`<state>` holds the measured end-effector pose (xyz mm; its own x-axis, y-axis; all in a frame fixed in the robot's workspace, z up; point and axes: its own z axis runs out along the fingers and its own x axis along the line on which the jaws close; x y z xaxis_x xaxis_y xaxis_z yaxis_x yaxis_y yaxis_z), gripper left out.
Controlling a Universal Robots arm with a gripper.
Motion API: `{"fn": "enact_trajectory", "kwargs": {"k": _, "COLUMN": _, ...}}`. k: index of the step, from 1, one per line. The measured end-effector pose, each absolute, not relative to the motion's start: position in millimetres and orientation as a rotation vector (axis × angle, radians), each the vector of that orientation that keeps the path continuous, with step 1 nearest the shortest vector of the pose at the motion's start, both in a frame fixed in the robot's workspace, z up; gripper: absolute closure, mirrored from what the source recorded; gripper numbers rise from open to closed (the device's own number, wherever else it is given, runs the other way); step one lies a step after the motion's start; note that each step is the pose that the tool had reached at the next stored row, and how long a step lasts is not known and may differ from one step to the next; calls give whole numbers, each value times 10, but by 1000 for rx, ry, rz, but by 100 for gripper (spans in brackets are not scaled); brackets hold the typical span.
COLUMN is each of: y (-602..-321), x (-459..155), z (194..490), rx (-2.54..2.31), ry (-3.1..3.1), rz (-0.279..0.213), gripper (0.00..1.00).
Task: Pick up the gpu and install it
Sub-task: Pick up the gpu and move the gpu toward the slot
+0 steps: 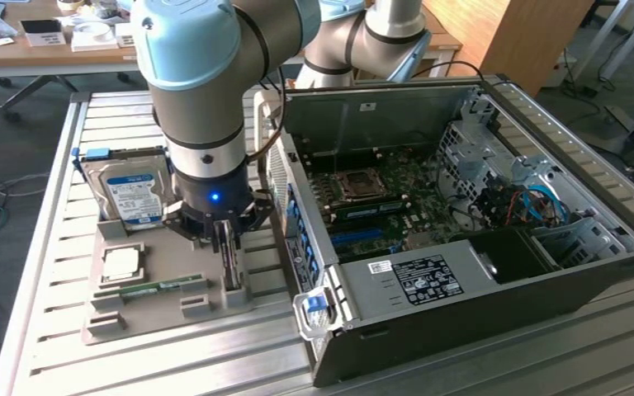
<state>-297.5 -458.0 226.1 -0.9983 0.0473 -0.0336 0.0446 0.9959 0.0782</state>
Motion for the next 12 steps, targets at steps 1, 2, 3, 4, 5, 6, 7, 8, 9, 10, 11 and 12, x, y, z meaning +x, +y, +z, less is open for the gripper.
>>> {"fn": "enact_trajectory", "kwargs": {"k": 1, "y": -4580, "x": -2975, "z": 2261, "rx": 71, "ry": 3103, "rz": 121, "gripper": 64}}
{"fn": "enact_trajectory", "kwargs": {"k": 2, "y": -4580, "x": -2975, "z": 2261, "rx": 71, "ry": 3103, "rz": 121, "gripper": 64}}
{"fn": "enact_trajectory", "kwargs": {"k": 3, "y": -4580, "x": -2975, "z": 2261, "rx": 71, "ry": 3103, "rz": 120, "gripper": 64}}
{"fn": "enact_trajectory", "kwargs": {"k": 4, "y": -4580, "x": -2975, "z": 2261, "rx": 71, "ry": 3103, "rz": 121, "gripper": 64}}
{"fn": "enact_trajectory", "kwargs": {"k": 5, "y": -4580, "x": -2975, "z": 2261, "rx": 71, "ry": 3103, "rz": 120, "gripper": 64}}
{"fn": "enact_trajectory", "kwargs": {"k": 6, "y": -4580, "x": -2975, "z": 2261, "rx": 71, "ry": 3103, "rz": 121, "gripper": 64}}
{"fn": "enact_trajectory", "kwargs": {"k": 7, "y": -4580, "x": -2975, "z": 2260, "rx": 71, "ry": 3103, "rz": 121, "gripper": 64}}
{"fn": "enact_trajectory", "kwargs": {"k": 8, "y": -4580, "x": -2975, "z": 2261, "rx": 71, "ry": 3103, "rz": 120, "gripper": 65}}
{"fn": "enact_trajectory", "kwargs": {"k": 9, "y": -4580, "x": -2975, "z": 2261, "rx": 71, "ry": 3103, "rz": 120, "gripper": 65}}
{"fn": "enact_trajectory", "kwargs": {"k": 10, "y": -4580, "x": -2975, "z": 2261, "rx": 71, "ry": 3103, "rz": 120, "gripper": 71}}
{"fn": "enact_trajectory", "kwargs": {"k": 11, "y": -4580, "x": -2975, "z": 2261, "rx": 71, "ry": 3103, "rz": 120, "gripper": 73}}
{"fn": "enact_trajectory", "kwargs": {"k": 12, "y": -4580, "x": -2975, "z": 2261, "rx": 71, "ry": 3103, "rz": 120, "gripper": 73}}
